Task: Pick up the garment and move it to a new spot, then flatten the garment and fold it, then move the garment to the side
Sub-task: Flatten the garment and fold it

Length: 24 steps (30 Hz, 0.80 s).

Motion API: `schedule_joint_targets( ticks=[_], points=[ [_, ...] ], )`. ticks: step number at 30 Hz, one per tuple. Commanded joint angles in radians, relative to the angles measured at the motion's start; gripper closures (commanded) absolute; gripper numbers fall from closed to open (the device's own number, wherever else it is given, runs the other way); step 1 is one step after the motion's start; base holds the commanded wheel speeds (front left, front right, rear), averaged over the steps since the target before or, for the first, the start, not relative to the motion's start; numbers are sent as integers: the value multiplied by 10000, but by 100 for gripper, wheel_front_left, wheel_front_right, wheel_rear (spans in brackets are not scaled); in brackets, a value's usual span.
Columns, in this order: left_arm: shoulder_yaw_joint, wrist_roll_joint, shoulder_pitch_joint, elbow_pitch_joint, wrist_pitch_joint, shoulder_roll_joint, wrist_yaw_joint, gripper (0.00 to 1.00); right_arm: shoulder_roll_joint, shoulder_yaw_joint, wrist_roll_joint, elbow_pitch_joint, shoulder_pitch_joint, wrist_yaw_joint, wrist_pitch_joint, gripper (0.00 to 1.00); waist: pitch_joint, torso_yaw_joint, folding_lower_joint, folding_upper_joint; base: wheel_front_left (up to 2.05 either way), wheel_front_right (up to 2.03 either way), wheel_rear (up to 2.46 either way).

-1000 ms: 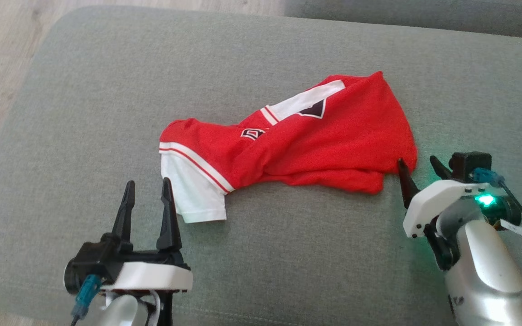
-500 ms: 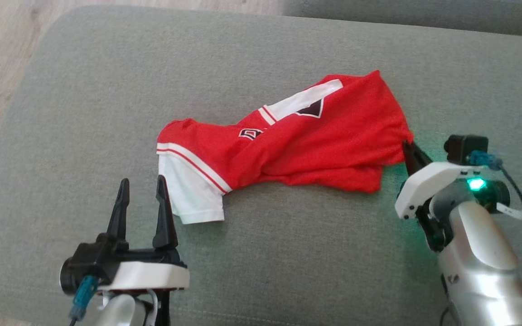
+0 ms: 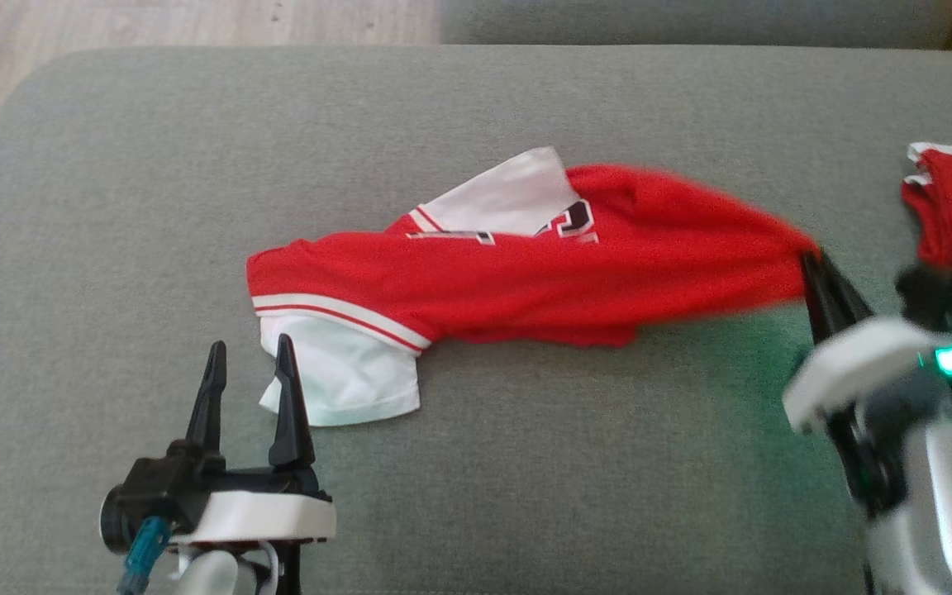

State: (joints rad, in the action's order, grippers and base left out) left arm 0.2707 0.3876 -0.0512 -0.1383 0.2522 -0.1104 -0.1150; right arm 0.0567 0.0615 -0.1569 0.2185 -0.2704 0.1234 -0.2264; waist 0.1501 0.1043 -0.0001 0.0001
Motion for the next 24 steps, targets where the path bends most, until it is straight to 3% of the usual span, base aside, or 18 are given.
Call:
schedule_joint_targets(
  ticks=[1, 5, 10, 11, 13, 24],
  points=[
    [-399, -111, -125, 297, 95, 34, 33, 0, 113, -43, 141, -1215, 631, 73, -477, 100, 84, -172, 1, -1, 0, 0, 0],
    [-422, -183, -199, 276, 95, 85, 111, 0, 33, 315, 154, -2312, 1957, 73, -1073, 100, 193, -309, 1, -1, 0, 0, 0],
    [-482, -248, -242, 249, 95, 108, 163, 0, -41, 418, 154, -2550, 2742, 73, -1123, 100, 242, -418, 1, -1, 0, 0, 0],
    [-499, -266, -244, 239, 95, 107, 171, 0, -50, 408, 130, -2531, 2843, 73, -1075, 80, 242, -450, 1, -1, 0, 0, 0],
    [-519, -299, -241, 217, 95, 111, 190, 0, -57, 394, 68, -2380, 3007, 73, -994, 0, 219, -498, 1, -1, 0, 0, 0],
    [-523, -389, -32, 121, 95, 167, 288, 0, -63, 765, 187, -2790, 3091, 73, -533, 0, -136, -530, 1, -1, 0, 0, 0]
  ],
)
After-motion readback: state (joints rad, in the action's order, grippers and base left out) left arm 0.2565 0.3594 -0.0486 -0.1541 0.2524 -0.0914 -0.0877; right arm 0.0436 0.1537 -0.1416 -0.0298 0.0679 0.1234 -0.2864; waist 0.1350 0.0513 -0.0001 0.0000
